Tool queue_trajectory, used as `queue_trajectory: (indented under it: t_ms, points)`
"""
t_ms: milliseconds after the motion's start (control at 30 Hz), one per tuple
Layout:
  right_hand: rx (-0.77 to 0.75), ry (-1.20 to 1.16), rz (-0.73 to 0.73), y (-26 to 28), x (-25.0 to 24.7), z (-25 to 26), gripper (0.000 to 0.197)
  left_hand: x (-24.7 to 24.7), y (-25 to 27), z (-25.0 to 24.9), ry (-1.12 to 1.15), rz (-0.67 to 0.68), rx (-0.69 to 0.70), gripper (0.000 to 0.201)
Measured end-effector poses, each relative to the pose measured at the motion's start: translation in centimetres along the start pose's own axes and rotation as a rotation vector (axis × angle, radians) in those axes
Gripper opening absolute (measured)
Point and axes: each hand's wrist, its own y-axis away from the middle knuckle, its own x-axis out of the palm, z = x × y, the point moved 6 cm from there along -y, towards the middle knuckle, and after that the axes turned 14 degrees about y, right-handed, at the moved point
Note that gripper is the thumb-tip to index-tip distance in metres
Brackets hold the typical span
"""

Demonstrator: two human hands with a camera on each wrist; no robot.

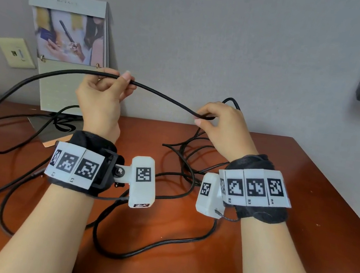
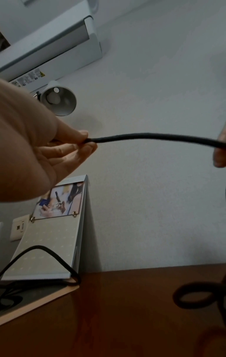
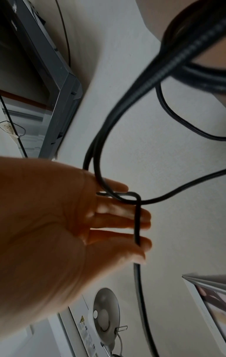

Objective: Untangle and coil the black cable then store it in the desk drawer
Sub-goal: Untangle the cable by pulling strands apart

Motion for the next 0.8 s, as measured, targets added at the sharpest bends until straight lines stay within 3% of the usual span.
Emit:
queue_trajectory:
  t_ms: [233,433,667,800]
  points:
    - [0.103,0.052,-0.077,0.0,-1.1,-2.4,0.033,0.1,0.4,0.0,0.001,-0.004,0.017,0.017]
    - [0.191,0.180,0.034,0.0,-0.2,-4.1,0.048,-0.1,0.3,0.0,0.010,-0.033,0.007,0.018]
    - [0.268,-0.045,0.017,0.2,0.1,-5.2,0.046,0.3,0.9,0.3,0.051,-0.060,-0.043,0.017]
    - [0.340,-0.203,-0.007,-0.2,-0.7,-6.0,0.035,0.9,1.4,0.8,0.041,-0.058,-0.077,0.018]
